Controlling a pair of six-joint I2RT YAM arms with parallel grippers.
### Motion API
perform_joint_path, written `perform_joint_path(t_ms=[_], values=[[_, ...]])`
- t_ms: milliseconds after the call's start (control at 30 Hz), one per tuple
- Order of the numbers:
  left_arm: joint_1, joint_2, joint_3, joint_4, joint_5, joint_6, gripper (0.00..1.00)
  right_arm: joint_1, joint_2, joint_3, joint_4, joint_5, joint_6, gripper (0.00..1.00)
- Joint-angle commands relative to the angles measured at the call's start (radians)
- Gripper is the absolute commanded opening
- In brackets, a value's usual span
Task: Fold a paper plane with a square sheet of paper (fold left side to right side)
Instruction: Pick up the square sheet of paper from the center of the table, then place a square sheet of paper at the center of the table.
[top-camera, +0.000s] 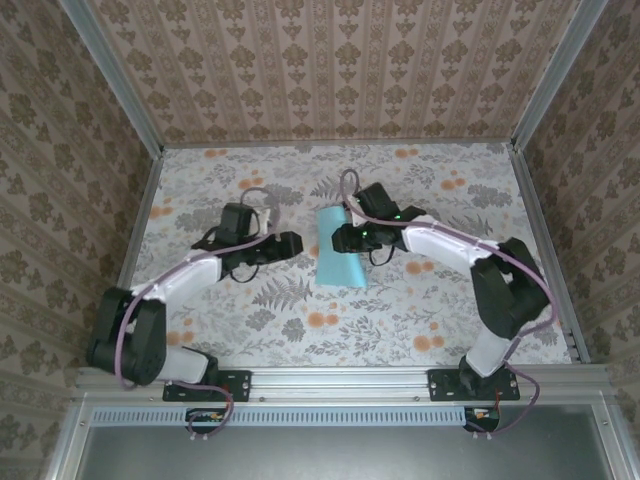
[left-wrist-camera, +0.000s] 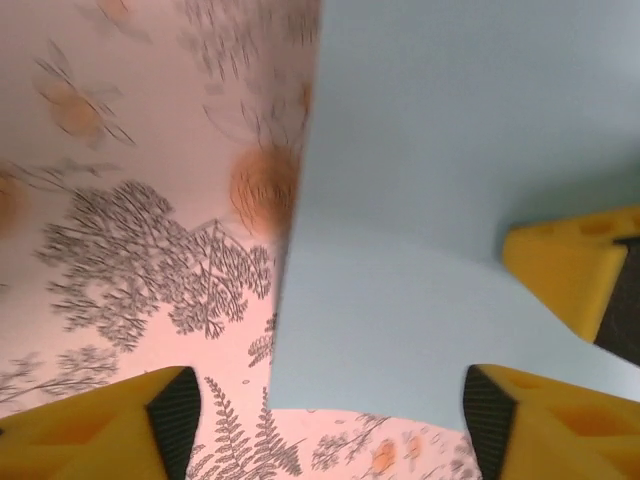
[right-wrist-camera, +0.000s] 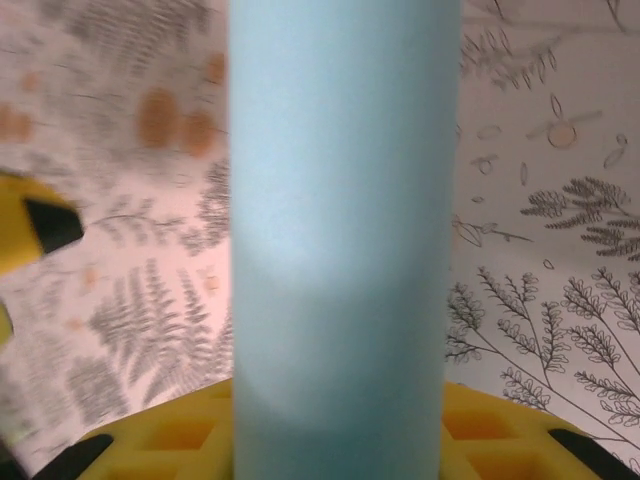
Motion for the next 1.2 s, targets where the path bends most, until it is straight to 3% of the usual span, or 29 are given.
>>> perform_joint_path(t_ms=[0, 167, 400, 600, 800, 933, 1000, 1067, 1167], values=[[0.048, -0.113, -0.043, 0.134, 0.132, -0.006, 0.87, -0.044, -0.137, -0.052, 0.108, -0.211, -0.074, 0.37], [0.092, -0.232, -0.066, 0.314, 0.293, -0.031, 1.0, -0.097, -0.323, -0.105, 0.16, -0.426, -0.121, 0.37], [0.08, -0.247, -0.046, 0.572, 0.464, -0.127, 1.0, -0.1, -0.473, -0.094, 0.24, -0.6, -0.089, 0.36], [0.019, -0.198, -0.005, 0.641, 0.476, -0.152, 1.0, -0.094, -0.501, -0.096, 0.368, -0.624, 0.026, 0.32], [-0.048, -0.122, -0.014, 0.882, 0.494, -0.264, 0.99, -0.094, -0.514, -0.125, 0.552, -0.622, 0.163, 0.32], [-0.056, -0.079, -0.022, 1.054, 0.492, -0.371, 0.79, -0.098, -0.524, -0.111, 0.464, -0.553, 0.122, 0.32], [-0.056, -0.07, -0.017, 1.056, 0.491, -0.377, 0.63, -0.103, -0.527, -0.114, 0.438, -0.526, 0.11, 0.32], [-0.061, -0.066, -0.015, 1.047, 0.492, -0.377, 0.38, -0.11, -0.527, -0.122, 0.416, -0.498, 0.103, 0.32], [-0.061, -0.068, -0.011, 1.018, 0.489, -0.363, 0.13, -0.12, -0.527, -0.135, 0.385, -0.458, 0.089, 0.32]])
